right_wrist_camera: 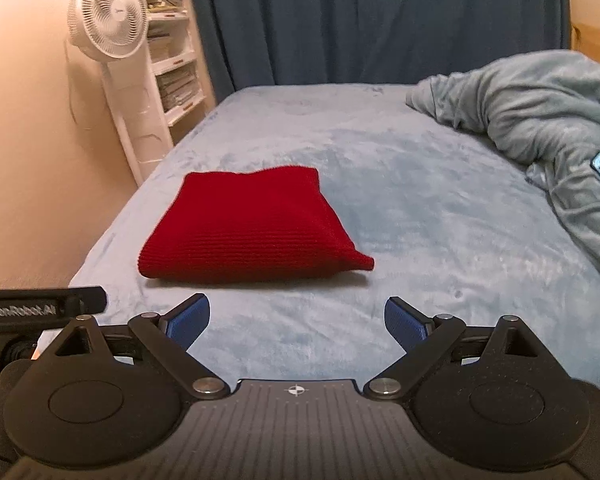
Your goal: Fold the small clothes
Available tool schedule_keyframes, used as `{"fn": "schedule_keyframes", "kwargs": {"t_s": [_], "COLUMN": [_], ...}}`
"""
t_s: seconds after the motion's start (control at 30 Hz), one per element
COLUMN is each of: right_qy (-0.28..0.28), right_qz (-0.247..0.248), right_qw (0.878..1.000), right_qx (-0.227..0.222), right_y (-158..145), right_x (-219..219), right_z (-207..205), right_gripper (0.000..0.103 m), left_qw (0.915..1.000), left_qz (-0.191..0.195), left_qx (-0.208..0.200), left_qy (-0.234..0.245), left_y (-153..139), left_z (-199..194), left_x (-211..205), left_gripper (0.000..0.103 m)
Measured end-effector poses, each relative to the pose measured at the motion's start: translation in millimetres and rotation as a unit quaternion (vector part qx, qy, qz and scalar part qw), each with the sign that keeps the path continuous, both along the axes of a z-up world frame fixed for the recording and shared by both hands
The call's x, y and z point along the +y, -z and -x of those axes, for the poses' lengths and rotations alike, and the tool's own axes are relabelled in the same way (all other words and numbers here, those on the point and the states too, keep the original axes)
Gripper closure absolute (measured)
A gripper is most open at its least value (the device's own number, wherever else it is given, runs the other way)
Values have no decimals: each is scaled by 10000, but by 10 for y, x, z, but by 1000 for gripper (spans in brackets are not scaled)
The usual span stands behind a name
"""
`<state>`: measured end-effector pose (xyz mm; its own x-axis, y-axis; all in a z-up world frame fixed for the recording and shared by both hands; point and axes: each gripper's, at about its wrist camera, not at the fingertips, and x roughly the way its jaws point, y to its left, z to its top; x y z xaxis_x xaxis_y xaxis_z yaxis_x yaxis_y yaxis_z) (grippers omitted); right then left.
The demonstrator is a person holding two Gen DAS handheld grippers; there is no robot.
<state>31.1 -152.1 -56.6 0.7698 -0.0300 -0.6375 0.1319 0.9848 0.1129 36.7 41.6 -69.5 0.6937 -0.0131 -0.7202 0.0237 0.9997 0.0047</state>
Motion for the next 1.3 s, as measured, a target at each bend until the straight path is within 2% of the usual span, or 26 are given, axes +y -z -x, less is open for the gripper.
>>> {"fn": "schedule_keyframes", "kwargs": {"t_s": [0.17,0.6,1.3], "right_qy": [-103,-79,-101], "right_qz": [229,190,233], "right_qw": [9995,9997,9996], "right_qx": [-206,-153,-147], "right_y": [-61,-51,-53], "right_x": [56,37,55], "right_z": [73,68,76], "right_gripper": [8,8,8], "left_qw": [9996,9994,9996], "left_qz": [-249,-254,-266], "left_qx": [-114,-221,-125], "left_qy": [-59,-11,21], "left_y": [-45,-95,-98], "left_z": [31,32,15], "left_x": [-18,-68,-86], "left_gripper": [0,0,0]}}
